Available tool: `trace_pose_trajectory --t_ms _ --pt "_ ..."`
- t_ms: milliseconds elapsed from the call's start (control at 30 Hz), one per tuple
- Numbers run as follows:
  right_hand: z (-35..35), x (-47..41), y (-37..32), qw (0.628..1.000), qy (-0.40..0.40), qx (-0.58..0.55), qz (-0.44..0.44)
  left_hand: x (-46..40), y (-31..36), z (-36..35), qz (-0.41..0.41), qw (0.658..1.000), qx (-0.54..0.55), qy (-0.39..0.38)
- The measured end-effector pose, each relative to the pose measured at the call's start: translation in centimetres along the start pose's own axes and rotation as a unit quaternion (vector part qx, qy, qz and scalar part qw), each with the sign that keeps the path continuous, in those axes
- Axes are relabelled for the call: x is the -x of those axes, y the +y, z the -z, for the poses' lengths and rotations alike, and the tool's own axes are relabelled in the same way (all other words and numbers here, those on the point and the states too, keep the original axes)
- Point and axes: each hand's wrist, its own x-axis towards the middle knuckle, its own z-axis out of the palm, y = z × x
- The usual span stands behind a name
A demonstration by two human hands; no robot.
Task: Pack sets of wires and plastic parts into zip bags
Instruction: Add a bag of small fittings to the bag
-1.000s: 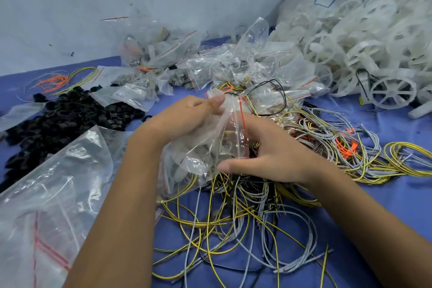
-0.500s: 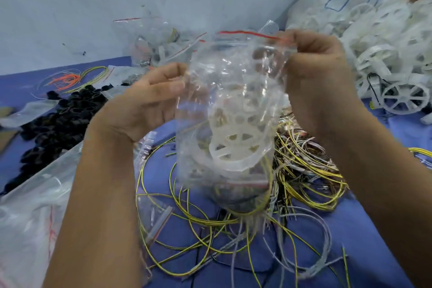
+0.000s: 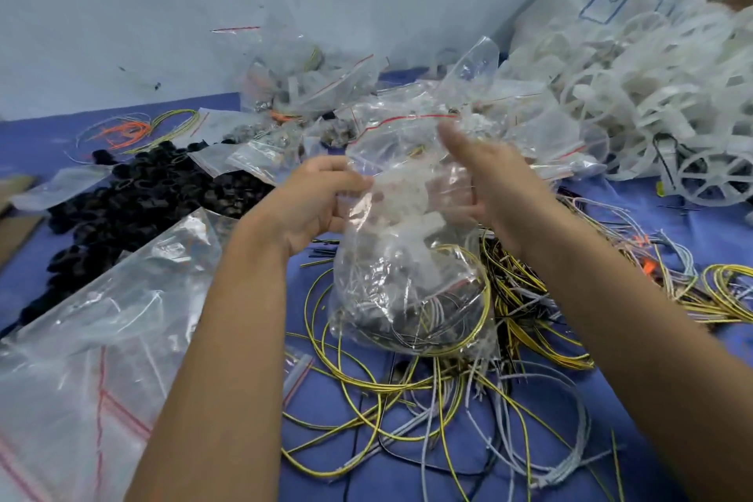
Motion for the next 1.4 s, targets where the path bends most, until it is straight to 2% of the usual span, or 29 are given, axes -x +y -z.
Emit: trace_pose_trajectory --t_ms 100,233,300,400,500,700,767,833,900,967,1033,1067,1133,1233,1300,1400 --pt "-0.4 0.5 0.5 0.999 -0.024 0.037 0.027 0.3 0.1 0.5 0.008 0.999 0.018 -0.033" --pt "-0.1 0.5 0.3 0.995 -0.063 -0.077 -0.007 1.7 0.2 2.0 -0.005 0.986 0.094 -0.140" --pt "0.1 0.5 0.6 0.993 -0.063 -0.099 -0.003 2.0 0.6 2.5 -0.018 0.977 0.116 -0.176" --pt "0.7 0.2 1.7 0.997 -0.022 -0.060 0.043 2.0 0.6 2.3 0.015 0.989 0.070 -0.133" --pt "0.7 0.1 2.4 0.995 -0.049 -0.070 0.057 1.7 -0.4 2.2 0.020 0.997 -0.002 -0.070" --pt "0.7 -0.2 3.4 0.990 0.018 -0.103 0.091 1.9 -0.7 2.7 0.002 0.999 0.006 -0.042" --pt "1.3 -0.1 3.2 0.978 -0.030 -0.181 0.096 2.6 -0.7 3.5 -0.031 0.996 0.029 -0.074" --pt "1.9 -0.1 2.8 0.948 -0.097 -0.288 0.098 3.3 -0.1 4.2 -0.055 0.987 0.050 -0.143" --pt "2.3 -0.4 2.9 0.939 -0.099 -0.308 0.111 3.4 0.5 4.3 -0.054 0.981 0.023 -0.185" --pt "1.9 -0.6 3.4 0.974 0.004 -0.172 0.149 3.0 0.3 4.0 -0.034 0.991 -0.037 -0.120" --pt "1.1 -0.6 4.2 0.978 0.112 -0.028 0.172 2.3 -0.5 3.8 -0.006 0.994 -0.107 -0.013" --pt "0.7 -0.6 4.5 0.976 0.131 -0.006 0.176 2.1 -0.9 3.8 0.006 0.990 -0.139 0.027" --pt "0.5 -0.5 4.7 0.974 0.138 -0.006 0.178 1.6 -1.2 3.7 -0.009 0.985 -0.153 0.080" --pt "0.4 -0.3 4.6 0.970 0.118 0.011 0.213 0.7 -0.3 2.7 -0.137 0.956 -0.203 0.163" --pt "-0.1 0.0 4.5 0.967 0.086 0.016 0.241 0.3 1.0 0.9 -0.204 0.930 -0.260 0.161" --pt "-0.5 0.2 4.6 0.969 0.060 -0.007 0.239 -0.5 2.0 -2.0 -0.213 0.919 -0.315 0.106"
